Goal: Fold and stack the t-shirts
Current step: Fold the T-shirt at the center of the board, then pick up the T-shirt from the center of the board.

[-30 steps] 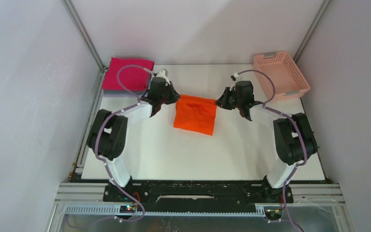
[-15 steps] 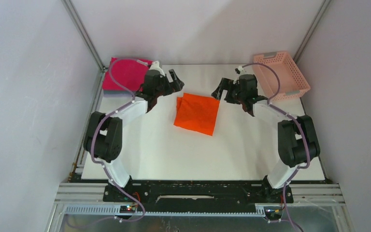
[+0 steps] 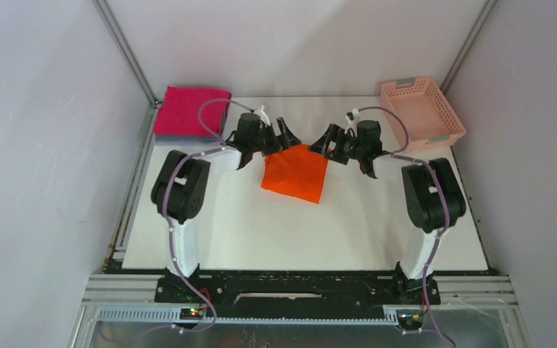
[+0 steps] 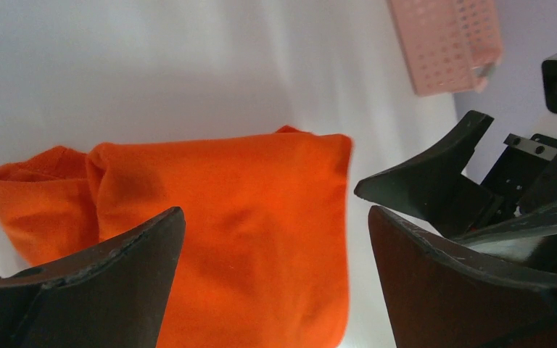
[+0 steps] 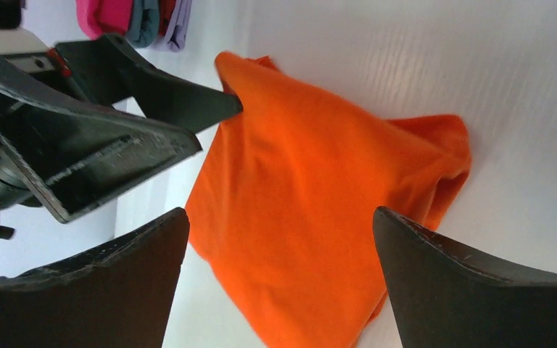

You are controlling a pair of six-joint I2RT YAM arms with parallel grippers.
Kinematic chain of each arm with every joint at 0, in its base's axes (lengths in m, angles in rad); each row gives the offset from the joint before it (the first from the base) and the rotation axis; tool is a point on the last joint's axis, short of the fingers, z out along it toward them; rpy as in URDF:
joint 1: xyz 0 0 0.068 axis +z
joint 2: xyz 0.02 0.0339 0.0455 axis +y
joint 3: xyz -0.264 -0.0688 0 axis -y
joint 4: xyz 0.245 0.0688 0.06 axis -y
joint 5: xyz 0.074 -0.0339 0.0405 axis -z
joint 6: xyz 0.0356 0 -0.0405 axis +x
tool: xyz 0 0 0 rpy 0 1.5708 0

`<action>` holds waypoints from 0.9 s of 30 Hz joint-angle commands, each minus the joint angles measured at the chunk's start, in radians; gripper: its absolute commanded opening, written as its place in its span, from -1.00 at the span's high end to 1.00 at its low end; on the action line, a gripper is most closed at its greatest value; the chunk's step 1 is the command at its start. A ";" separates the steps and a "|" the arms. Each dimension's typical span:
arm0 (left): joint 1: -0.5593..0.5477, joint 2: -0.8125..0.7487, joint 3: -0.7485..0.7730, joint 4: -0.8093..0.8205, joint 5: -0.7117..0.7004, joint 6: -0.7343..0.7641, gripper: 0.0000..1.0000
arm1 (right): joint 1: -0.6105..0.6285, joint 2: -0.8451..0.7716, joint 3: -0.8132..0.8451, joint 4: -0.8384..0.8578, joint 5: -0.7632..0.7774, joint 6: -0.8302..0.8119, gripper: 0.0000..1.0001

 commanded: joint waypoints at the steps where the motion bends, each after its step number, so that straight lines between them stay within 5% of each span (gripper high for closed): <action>1: 0.015 0.074 0.125 -0.006 0.013 -0.044 -1.00 | -0.031 0.146 0.129 0.140 -0.128 0.096 -0.99; 6: 0.042 0.138 0.158 -0.124 -0.134 -0.030 -1.00 | -0.035 0.290 0.224 0.099 -0.100 0.117 -0.99; 12: 0.048 0.096 0.114 -0.087 -0.064 0.035 -0.99 | -0.021 0.233 0.242 0.003 -0.074 0.036 -0.99; 19: 0.046 -0.142 0.048 -0.173 -0.158 0.118 -0.99 | -0.003 -0.085 0.219 -0.244 0.068 -0.135 -0.99; 23: 0.046 -0.213 0.003 -0.371 -0.339 0.147 -0.99 | 0.033 -0.308 0.014 -0.289 0.213 -0.168 -0.99; 27: 0.047 -0.176 -0.016 -0.418 -0.307 0.176 -0.99 | 0.040 -0.548 -0.239 -0.274 0.282 -0.132 -0.99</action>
